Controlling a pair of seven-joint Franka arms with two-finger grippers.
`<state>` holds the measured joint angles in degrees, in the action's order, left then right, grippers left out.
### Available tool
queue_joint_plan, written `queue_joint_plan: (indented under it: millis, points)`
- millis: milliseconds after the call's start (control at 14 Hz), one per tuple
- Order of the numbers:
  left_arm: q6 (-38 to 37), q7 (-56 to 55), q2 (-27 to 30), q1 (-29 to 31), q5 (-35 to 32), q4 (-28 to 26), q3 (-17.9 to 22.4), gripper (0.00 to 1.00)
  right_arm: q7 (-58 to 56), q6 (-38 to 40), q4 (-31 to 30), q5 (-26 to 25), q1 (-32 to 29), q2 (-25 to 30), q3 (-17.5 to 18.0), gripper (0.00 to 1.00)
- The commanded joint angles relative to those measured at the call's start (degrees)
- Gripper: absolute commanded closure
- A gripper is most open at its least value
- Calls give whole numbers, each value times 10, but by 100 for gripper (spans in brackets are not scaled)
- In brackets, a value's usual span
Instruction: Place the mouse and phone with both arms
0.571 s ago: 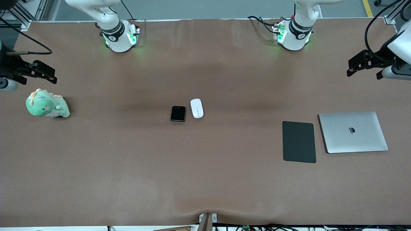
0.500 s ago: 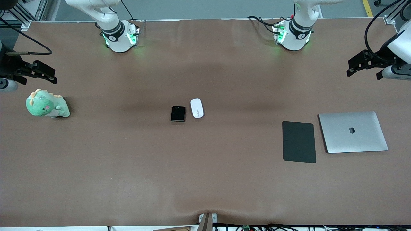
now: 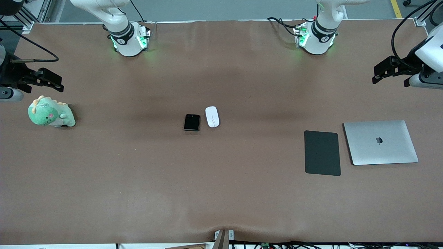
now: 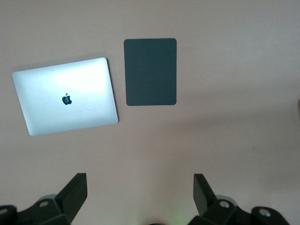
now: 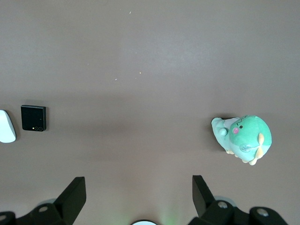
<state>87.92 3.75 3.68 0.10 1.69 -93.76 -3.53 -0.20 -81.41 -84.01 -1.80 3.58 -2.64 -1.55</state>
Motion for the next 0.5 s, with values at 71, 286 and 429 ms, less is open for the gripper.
queue_joint_plan:
  millis: [71,286,429]
  points:
    - [-6,11,-20,4,18,4,-2,0,-2,6,17,-5,-4,-11,1,0]
    - [-7,9,-68,3,35,9,-3,0,0,7,17,-4,-8,-11,1,0]
    - [-7,6,-91,7,86,9,1,0,-1,7,17,-7,12,-11,-9,0]
